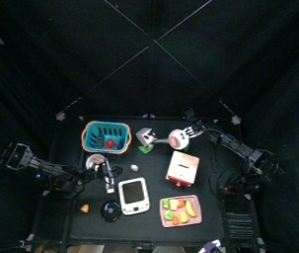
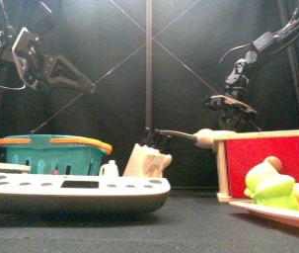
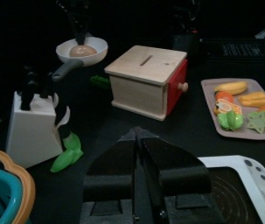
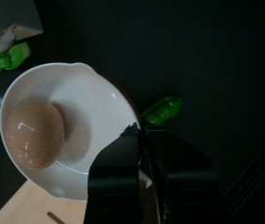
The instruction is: Put pan on stove
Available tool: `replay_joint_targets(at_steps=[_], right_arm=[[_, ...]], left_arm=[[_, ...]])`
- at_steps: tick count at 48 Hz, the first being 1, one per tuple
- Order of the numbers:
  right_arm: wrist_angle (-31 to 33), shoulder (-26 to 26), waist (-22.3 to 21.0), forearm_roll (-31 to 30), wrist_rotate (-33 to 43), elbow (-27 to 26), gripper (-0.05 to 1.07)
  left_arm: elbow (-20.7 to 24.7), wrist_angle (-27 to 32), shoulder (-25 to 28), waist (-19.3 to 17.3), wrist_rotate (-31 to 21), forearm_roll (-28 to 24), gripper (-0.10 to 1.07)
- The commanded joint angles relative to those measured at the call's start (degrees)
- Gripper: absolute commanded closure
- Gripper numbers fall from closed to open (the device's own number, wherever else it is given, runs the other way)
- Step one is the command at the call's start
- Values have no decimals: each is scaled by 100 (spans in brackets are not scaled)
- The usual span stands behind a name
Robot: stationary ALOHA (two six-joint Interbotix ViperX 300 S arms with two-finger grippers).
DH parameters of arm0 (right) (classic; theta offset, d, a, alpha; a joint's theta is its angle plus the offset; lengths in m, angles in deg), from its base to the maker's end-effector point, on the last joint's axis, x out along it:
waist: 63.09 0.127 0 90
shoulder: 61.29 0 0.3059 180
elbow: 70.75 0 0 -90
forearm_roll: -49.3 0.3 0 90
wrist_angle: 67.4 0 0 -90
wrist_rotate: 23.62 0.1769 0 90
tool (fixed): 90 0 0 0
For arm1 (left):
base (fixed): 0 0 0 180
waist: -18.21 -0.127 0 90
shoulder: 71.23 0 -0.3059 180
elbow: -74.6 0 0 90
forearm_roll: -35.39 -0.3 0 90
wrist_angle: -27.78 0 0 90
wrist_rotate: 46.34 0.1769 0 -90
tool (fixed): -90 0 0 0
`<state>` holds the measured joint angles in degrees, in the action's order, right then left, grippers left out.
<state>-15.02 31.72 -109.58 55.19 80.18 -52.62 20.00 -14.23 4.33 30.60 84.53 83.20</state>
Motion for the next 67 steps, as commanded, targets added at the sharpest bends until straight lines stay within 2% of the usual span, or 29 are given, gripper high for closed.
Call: replay_joint_targets(at_steps=[1,10,16,25,40,51,67], right_arm=[[-18,264,220,176,0,-62,68],[-158,281,791,483,193,-62,69],[-448,255,1318,519,387,-26,69],[-888,176,2127,519,747,9,69],[-1494,-167,3217,396,1292,-62,69],[-1705,-756,3779,422,1292,-545,69],[-1274,-1890,4333,413,1301,-1714,69]], left_arm=[[88,-18,-123,-62,-9,-9,53],[62,-18,-378,-88,0,-9,53],[18,-18,-589,-167,0,-9,53],[-176,-18,-888,-360,0,-9,53],[-686,-18,-1433,-835,-9,-9,53],[-879,18,-1600,-853,-9,-9,53],[-1028,316,-1600,-993,-9,-9,53]])
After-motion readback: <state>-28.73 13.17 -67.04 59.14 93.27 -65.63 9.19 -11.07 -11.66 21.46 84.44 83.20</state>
